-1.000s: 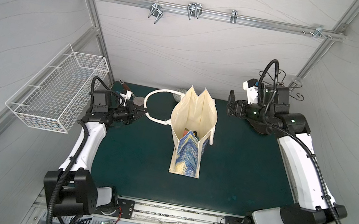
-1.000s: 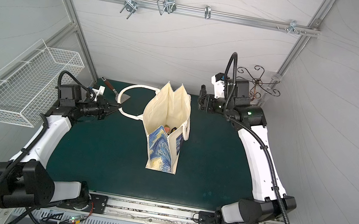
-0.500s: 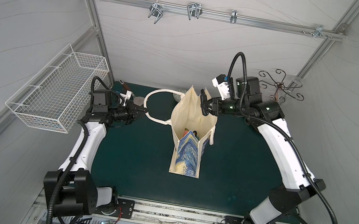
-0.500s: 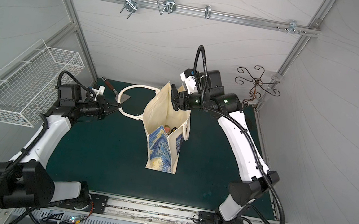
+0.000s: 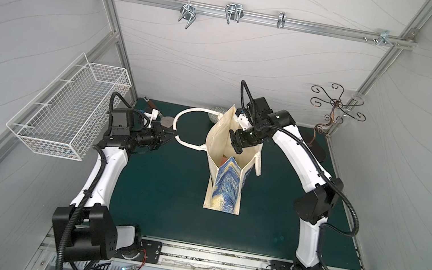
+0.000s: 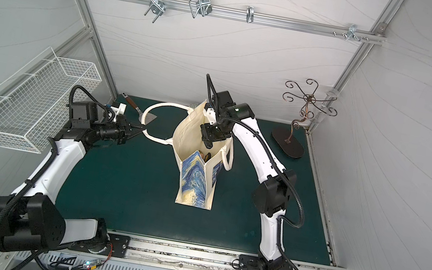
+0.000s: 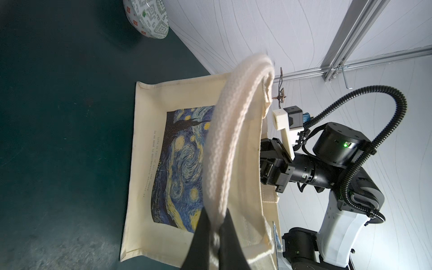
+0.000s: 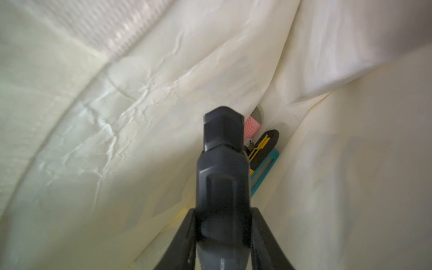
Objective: Place the art knife into the pouch
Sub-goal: Place the utility knife in the pouch.
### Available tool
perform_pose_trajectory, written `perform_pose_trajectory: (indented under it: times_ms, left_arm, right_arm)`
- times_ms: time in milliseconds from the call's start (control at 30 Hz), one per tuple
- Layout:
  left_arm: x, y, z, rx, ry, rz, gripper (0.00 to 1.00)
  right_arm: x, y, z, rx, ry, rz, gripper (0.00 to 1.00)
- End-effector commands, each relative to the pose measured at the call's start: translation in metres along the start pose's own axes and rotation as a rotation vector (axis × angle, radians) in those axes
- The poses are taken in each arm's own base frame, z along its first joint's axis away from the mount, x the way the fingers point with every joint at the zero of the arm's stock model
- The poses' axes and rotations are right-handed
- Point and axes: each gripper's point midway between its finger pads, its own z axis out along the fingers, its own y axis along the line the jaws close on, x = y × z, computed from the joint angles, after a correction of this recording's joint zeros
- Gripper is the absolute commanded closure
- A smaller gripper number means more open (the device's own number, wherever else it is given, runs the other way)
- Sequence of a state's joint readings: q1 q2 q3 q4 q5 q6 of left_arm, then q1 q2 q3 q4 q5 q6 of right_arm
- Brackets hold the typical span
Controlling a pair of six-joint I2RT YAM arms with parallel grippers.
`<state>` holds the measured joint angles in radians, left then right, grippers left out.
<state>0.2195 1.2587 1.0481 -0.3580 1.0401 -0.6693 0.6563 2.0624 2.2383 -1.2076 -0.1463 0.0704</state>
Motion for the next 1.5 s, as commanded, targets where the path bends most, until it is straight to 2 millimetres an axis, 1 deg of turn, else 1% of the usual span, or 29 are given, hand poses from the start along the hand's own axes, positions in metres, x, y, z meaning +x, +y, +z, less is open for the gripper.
perform_pose_trajectory:
  times_ms: [0,100,167,233,400,633,733,867,933,967,1000,1067,1100,1133,1200,1233,1333,1467]
  left_arm:
    - [0.0,-0.013,-0.002,0.036,-0.003,0.056,1.0]
    - [-0.001,-0.012,-0.001,0.036,-0.004,0.057,1.0]
    - [0.0,-0.014,-0.002,0.037,-0.005,0.059,1.0]
    - [-0.001,-0.014,-0.002,0.037,-0.005,0.057,1.0]
    - [0.002,-0.011,-0.001,0.033,0.006,0.055,1.0]
    - [0.0,-0.01,0.0,0.038,-0.001,0.052,1.0]
    - [0.001,-0.011,-0.001,0.037,-0.002,0.055,1.0]
    - [0.002,-0.01,-0.001,0.035,0.001,0.053,1.0]
    - [0.003,-0.009,-0.001,0.034,0.002,0.054,1.0]
    - [0.002,-0.009,-0.001,0.033,0.001,0.054,1.0]
    - [0.002,-0.009,-0.001,0.033,0.002,0.053,1.0]
    - [0.002,-0.008,0.0,0.032,0.003,0.052,1.0]
    - [0.001,-0.008,0.0,0.032,0.001,0.051,1.0]
    - [0.001,-0.007,0.0,0.033,0.001,0.05,1.0]
    - [0.0,-0.007,0.001,0.033,0.001,0.049,1.0]
    - [0.001,-0.007,0.001,0.033,0.001,0.049,1.0]
    - [0.001,-0.007,0.001,0.034,0.002,0.049,1.0]
    - [0.001,-0.009,0.0,0.035,-0.003,0.052,1.0]
  right_arm:
    - [0.029,-0.005,0.03,0.06,0.159,-0.036,1.0]
    - [0.044,-0.003,0.058,0.07,0.242,-0.065,1.0]
    - [0.052,-0.002,0.072,0.071,0.275,-0.066,1.0]
    - [0.058,-0.004,0.081,0.077,0.29,-0.053,1.0]
    - [0.079,-0.01,0.093,0.113,0.369,-0.067,1.0]
    - [0.103,-0.015,0.11,0.103,0.459,-0.075,1.0]
    - [0.107,-0.011,0.118,0.07,0.47,-0.066,1.0]
    - [0.106,-0.004,0.125,0.042,0.463,-0.07,1.0]
    - [0.106,-0.001,0.127,0.032,0.465,-0.077,0.97]
    - [0.105,0.0,0.127,0.03,0.463,-0.08,0.93]
    - [0.105,0.0,0.126,0.032,0.461,-0.081,0.86]
    - [0.101,-0.001,0.121,0.043,0.445,-0.086,0.75]
    - [0.098,-0.001,0.117,0.052,0.429,-0.087,0.67]
    - [0.094,-0.001,0.112,0.06,0.411,-0.091,0.57]
    - [0.085,0.002,0.1,0.064,0.374,-0.097,0.5]
    - [0.08,0.003,0.092,0.065,0.351,-0.1,0.44]
    - [0.064,0.01,0.067,0.062,0.285,-0.109,0.36]
    - [0.043,0.021,0.026,0.061,0.178,-0.122,0.34]
